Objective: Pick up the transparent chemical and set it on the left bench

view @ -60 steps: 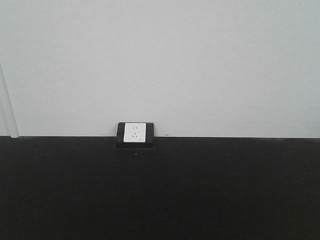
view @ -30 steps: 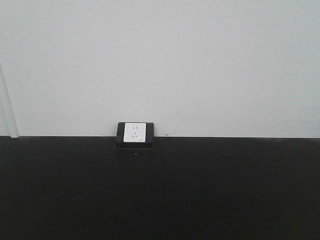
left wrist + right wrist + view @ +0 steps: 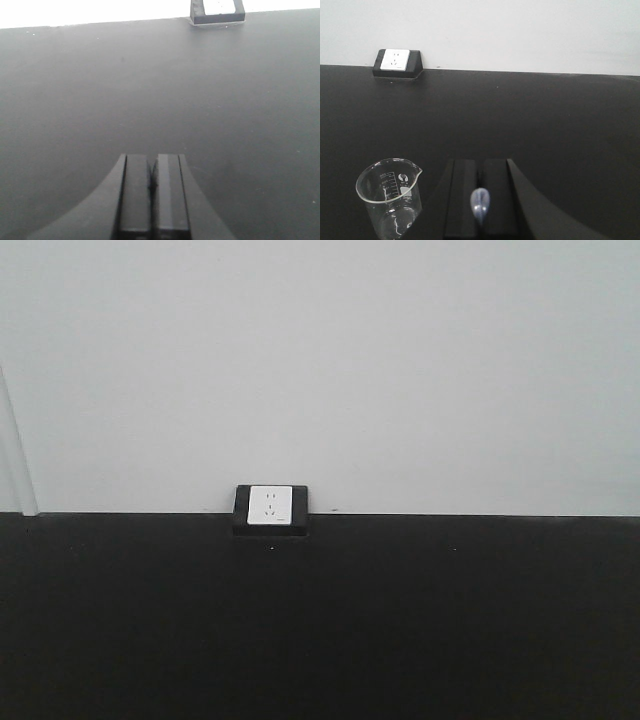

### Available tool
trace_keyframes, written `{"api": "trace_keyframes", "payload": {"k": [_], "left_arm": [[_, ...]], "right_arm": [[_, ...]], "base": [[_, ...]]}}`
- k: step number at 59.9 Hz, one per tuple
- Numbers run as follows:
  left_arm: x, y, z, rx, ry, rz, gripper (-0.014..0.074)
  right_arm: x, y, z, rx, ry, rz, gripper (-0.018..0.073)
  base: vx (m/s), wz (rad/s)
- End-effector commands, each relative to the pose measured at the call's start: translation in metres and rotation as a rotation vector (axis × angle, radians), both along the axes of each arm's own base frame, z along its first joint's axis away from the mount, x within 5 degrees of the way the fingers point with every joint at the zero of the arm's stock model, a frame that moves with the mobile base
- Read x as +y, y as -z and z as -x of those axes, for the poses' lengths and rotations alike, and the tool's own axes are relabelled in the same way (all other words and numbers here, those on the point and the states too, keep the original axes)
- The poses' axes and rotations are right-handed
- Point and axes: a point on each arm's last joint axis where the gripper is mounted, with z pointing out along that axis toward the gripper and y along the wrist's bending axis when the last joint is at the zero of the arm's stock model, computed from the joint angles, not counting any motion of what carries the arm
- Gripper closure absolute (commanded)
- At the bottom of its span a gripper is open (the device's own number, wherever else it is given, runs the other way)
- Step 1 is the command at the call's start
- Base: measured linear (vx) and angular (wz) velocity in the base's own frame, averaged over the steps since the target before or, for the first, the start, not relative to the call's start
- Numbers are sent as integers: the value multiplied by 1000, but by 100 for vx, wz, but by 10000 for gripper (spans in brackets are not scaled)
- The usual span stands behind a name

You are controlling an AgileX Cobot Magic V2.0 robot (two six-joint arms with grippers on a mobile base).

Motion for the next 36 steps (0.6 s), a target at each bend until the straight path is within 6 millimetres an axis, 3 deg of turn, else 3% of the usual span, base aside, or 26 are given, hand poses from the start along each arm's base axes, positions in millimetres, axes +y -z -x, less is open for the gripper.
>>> {"api": "trace_keyframes", "payload": {"k": [1, 36], "left_arm": [[0, -3, 1, -81, 1, 14, 600], [0, -3, 1, -81, 1, 14, 600]], "right_arm": [[1, -16, -1, -93, -18, 8, 563], [1, -16, -1, -92, -18, 9, 563]], "base": [[0, 0], [-11, -3]]}}
